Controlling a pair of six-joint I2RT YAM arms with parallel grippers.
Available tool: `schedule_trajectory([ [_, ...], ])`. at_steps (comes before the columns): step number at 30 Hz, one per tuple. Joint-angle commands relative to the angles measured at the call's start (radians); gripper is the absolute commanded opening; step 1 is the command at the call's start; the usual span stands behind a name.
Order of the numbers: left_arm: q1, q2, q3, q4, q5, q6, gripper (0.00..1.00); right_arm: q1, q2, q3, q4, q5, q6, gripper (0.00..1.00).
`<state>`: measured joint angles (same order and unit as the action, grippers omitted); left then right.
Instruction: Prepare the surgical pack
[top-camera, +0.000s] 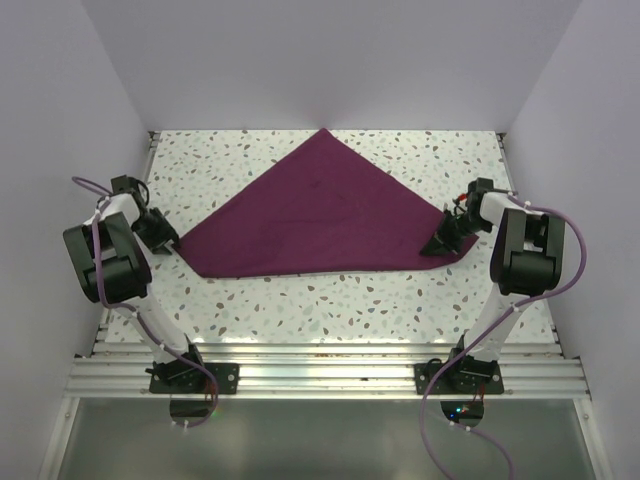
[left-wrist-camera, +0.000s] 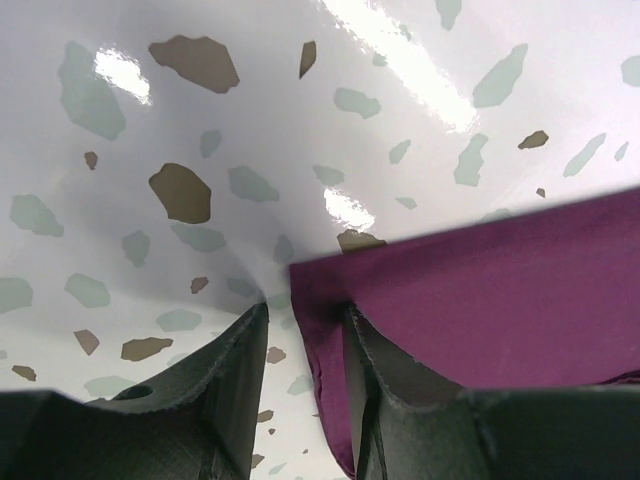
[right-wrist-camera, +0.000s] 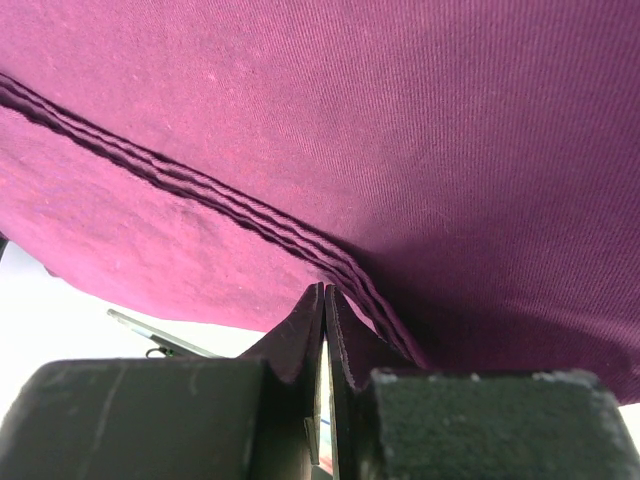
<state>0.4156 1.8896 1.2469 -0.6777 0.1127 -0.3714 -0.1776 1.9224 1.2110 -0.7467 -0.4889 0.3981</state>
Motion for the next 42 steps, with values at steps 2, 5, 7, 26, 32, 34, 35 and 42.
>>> schedule_trajectory([
  [2, 0.022, 0.055, 0.009, 0.058, 0.001, 0.031, 0.37, 0.003, -0.01, 0.001, 0.012, -0.002, -0.021, 0.05],
  [5, 0.022, 0.062, 0.0, 0.072, 0.031, 0.023, 0.35, 0.003, -0.005, 0.007, 0.009, 0.0, -0.024, 0.05],
  [7, 0.02, 0.068, -0.001, 0.076, 0.039, 0.023, 0.33, 0.003, -0.002, 0.009, 0.006, 0.003, -0.025, 0.05],
  [26, -0.155, -0.187, 0.206, -0.054, 0.054, -0.029, 0.0, 0.046, 0.049, 0.05, -0.016, 0.046, -0.035, 0.05],
  [32, -0.398, -0.23, 0.249, 0.003, 0.126, -0.177, 0.0, 0.067, 0.072, 0.087, -0.031, 0.05, -0.019, 0.05],
  [34, -0.489, -0.205, 0.273, 0.03, 0.153, -0.201, 0.0, 0.07, 0.075, 0.093, -0.031, 0.055, -0.018, 0.05],
  [35, -0.523, -0.192, 0.311, 0.035, 0.157, -0.213, 0.0, 0.07, 0.073, 0.091, -0.033, 0.055, -0.018, 0.05],
  [42, -0.764, 0.02, 0.515, 0.006, 0.209, -0.208, 0.0, 0.072, 0.073, 0.076, -0.017, 0.049, -0.024, 0.05],
])
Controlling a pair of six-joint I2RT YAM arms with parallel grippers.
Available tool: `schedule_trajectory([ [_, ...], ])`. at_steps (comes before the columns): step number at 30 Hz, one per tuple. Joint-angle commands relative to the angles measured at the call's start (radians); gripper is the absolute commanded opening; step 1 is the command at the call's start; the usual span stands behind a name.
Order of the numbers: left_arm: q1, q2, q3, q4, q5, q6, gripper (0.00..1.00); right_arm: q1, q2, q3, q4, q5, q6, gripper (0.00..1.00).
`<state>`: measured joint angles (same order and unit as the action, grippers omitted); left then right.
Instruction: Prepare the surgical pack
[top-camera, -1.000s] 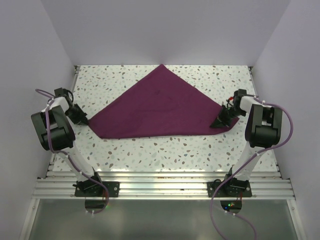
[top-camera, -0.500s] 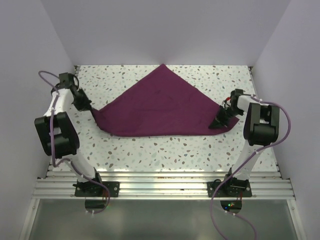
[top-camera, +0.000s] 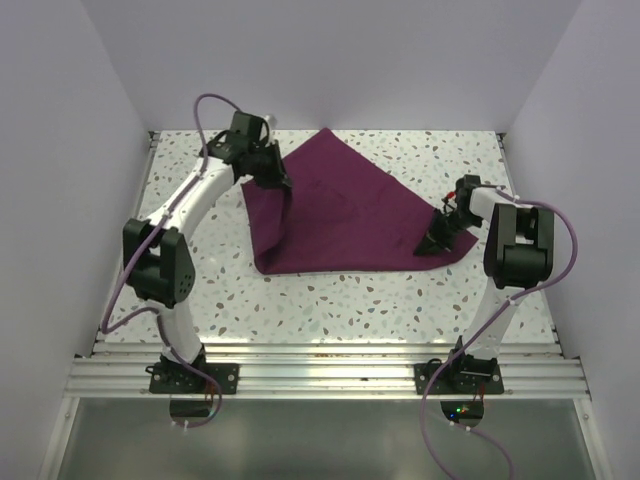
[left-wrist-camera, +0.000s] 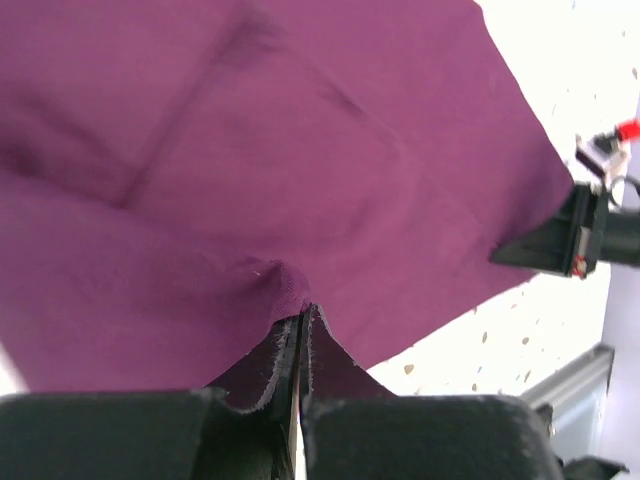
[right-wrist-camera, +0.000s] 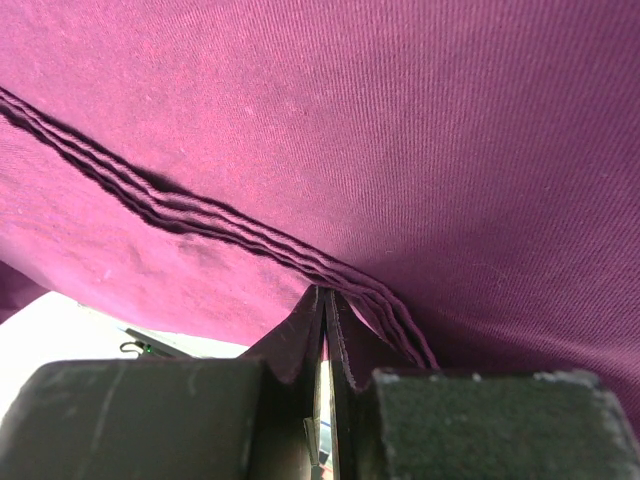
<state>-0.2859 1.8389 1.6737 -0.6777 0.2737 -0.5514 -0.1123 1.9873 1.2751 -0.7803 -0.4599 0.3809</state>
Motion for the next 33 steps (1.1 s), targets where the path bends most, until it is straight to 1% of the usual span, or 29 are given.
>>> schedule_trajectory([
  [1, -0.076, 0.091, 0.109, 0.0, 0.056, -0.027, 0.0, 0.006, 0.008, 0.013, 0.018, 0.021, -0.007, 0.05],
  [5, -0.143, 0.18, 0.231, -0.036, 0.081, -0.019, 0.0, 0.006, 0.019, 0.017, 0.019, 0.012, -0.005, 0.05],
  [9, -0.2, 0.244, 0.285, -0.048, 0.093, -0.013, 0.0, 0.006, 0.024, 0.018, 0.023, 0.009, -0.004, 0.06],
  [12, -0.219, 0.289, 0.333, -0.065, 0.116, -0.008, 0.0, 0.005, 0.031, 0.017, 0.023, 0.004, -0.004, 0.05],
  [19, -0.263, 0.368, 0.504, -0.108, 0.145, -0.019, 0.0, 0.006, 0.041, 0.016, 0.023, 0.006, -0.002, 0.05],
  [27, -0.317, 0.364, 0.515, -0.085, 0.16, -0.045, 0.0, 0.005, 0.062, 0.029, 0.015, 0.004, -0.005, 0.05],
  [33, -0.335, 0.404, 0.534, -0.077, 0.185, -0.041, 0.0, 0.006, 0.067, 0.029, 0.015, 0.003, -0.008, 0.05],
])
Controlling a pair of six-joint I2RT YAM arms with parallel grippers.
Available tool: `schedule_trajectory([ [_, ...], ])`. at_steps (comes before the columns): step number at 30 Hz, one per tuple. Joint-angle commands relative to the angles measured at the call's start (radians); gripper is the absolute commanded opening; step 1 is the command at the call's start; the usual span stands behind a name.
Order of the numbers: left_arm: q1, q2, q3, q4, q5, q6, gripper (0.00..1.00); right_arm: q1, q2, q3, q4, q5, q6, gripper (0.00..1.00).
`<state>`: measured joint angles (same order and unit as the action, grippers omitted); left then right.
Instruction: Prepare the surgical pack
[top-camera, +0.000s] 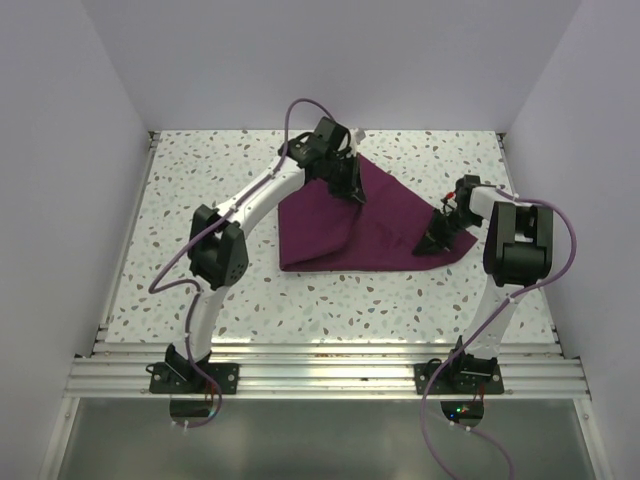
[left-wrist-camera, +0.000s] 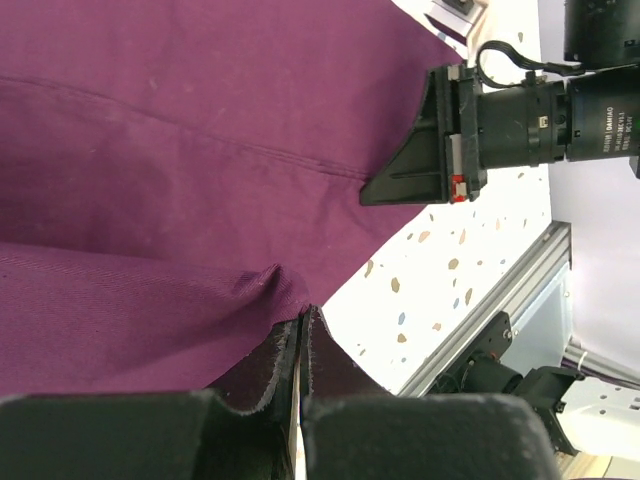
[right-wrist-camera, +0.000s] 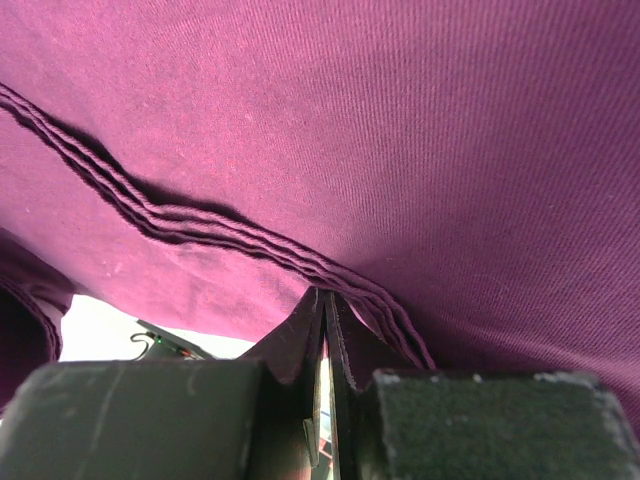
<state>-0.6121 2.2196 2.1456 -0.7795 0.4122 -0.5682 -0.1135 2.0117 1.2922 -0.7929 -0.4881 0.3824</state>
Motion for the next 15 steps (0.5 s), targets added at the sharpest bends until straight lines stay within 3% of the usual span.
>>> schedule_trajectory([
  [1, -0.012, 0.035, 0.071, 0.025, 0.048, -0.025, 0.0, 0.008, 0.042, 0.012, 0.027, 0.031, -0.01, 0.05],
  [15, -0.015, 0.11, 0.082, 0.06, 0.079, -0.035, 0.0, 0.008, 0.039, 0.012, 0.024, 0.039, -0.013, 0.06],
])
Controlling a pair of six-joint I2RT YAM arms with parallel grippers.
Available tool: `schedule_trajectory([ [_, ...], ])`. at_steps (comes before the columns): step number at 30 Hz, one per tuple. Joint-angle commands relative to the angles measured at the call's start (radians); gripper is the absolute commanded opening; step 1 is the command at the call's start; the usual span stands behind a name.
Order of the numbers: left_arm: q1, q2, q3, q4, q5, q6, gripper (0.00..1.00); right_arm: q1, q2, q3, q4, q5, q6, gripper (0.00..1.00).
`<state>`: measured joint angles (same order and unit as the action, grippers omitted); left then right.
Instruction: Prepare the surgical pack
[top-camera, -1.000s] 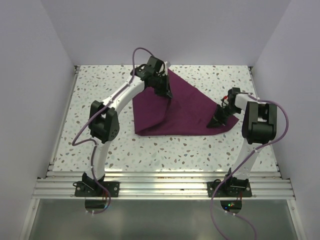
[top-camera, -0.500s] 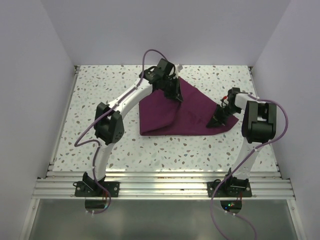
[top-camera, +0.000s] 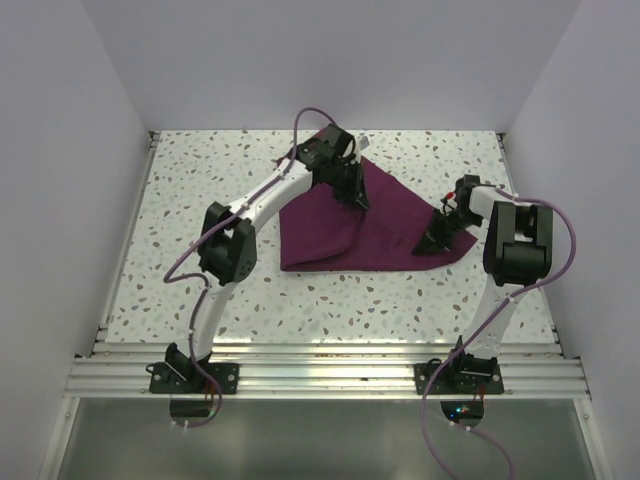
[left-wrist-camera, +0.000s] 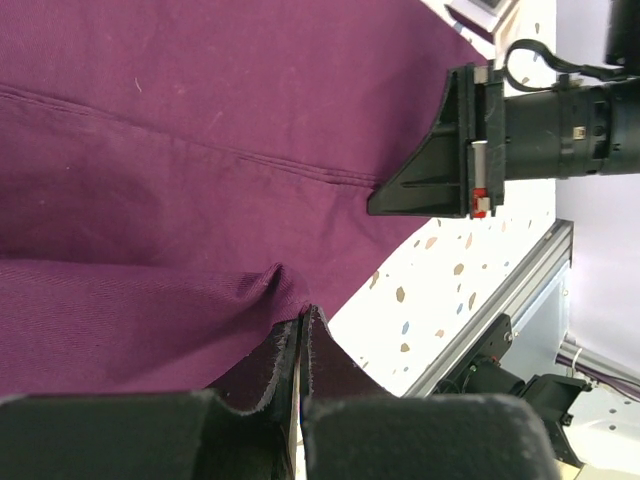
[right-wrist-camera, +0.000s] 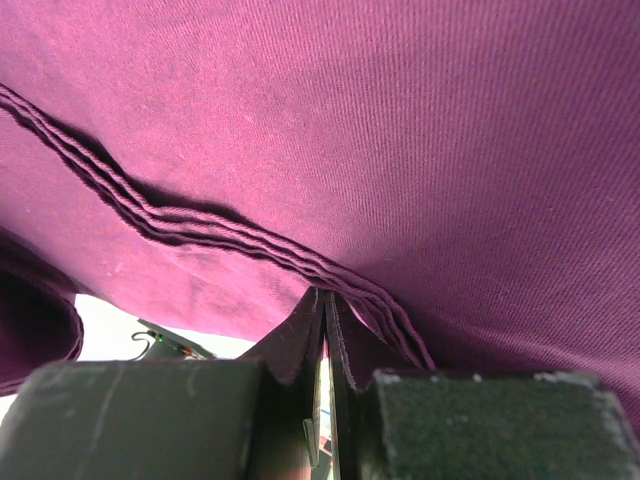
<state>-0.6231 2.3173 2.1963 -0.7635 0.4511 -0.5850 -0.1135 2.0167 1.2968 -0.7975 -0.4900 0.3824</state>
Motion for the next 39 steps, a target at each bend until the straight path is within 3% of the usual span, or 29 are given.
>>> schedule_trajectory([
  [1, -0.004, 0.019, 0.031, 0.044, 0.041, -0.016, 0.0, 0.006, 0.034, 0.007, 0.029, 0.041, -0.014, 0.06],
  [21, -0.038, 0.059, -0.033, 0.044, 0.081, 0.01, 0.0, 0.008, 0.042, 0.01, 0.034, 0.047, -0.008, 0.06],
  [39, -0.027, 0.134, 0.023, 0.047, 0.069, 0.007, 0.05, 0.006, 0.053, 0.016, 0.032, 0.05, -0.013, 0.06],
])
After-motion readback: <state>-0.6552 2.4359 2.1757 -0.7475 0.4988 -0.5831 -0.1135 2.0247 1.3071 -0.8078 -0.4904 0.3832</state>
